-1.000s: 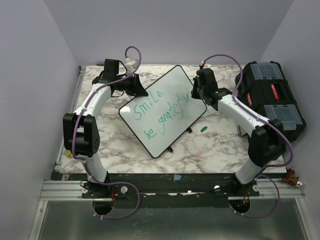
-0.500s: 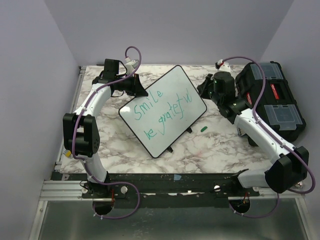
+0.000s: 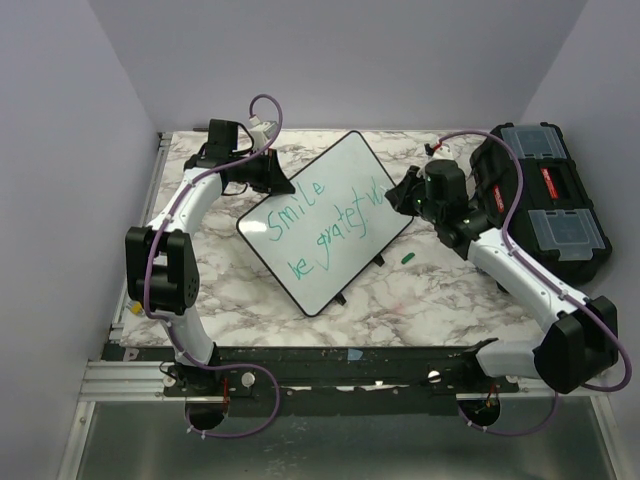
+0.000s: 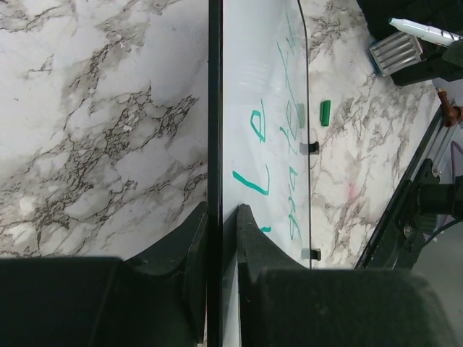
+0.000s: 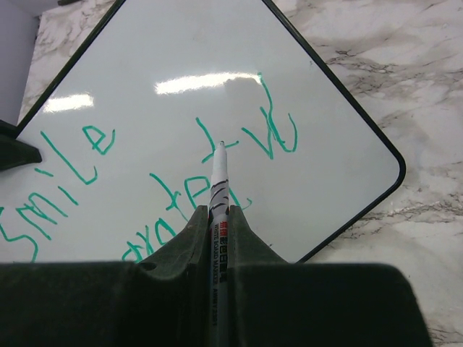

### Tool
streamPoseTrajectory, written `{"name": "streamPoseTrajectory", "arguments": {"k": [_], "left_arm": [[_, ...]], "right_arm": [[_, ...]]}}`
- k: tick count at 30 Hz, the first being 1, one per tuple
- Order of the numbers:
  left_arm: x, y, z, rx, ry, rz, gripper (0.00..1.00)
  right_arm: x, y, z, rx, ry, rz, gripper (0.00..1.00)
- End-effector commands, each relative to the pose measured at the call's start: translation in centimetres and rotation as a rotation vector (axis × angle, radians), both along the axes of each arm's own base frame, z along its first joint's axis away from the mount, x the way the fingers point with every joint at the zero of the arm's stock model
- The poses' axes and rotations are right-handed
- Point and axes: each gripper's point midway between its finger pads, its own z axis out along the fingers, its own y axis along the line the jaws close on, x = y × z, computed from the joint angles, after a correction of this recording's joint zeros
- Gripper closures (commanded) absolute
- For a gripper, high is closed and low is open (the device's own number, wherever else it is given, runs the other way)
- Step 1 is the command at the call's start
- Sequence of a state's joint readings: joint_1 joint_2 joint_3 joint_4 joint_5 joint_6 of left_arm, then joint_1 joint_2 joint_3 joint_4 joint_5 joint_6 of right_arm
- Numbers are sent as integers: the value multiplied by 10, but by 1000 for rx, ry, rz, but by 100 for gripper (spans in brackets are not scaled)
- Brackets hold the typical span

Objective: Write a sentence on the whiteboard
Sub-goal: Write a sentence on the whiteboard, then put down the whiteboard on the whiteboard stand.

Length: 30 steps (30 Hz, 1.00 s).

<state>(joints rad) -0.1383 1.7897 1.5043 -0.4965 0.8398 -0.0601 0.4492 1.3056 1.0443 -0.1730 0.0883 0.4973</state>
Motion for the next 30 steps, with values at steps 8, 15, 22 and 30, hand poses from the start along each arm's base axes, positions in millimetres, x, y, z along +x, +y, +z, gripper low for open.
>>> {"name": "streamPoseTrajectory", "arguments": {"k": [8,15,22,30], "left_arm": [[10,24,-11,167,-169,73,87],[7,28,-10,180,-210,89,65],[5,24,-9,166,-216,77,50],[-2,18,7,163,-238,63,37]], "right_arm": [[-4,4,8,49,-29,24,99],[-5,3,6,45,-27,22,99],[-4,3,3,40,-22,22,99],[-2,5,-1,39,-13,27,99]]}}
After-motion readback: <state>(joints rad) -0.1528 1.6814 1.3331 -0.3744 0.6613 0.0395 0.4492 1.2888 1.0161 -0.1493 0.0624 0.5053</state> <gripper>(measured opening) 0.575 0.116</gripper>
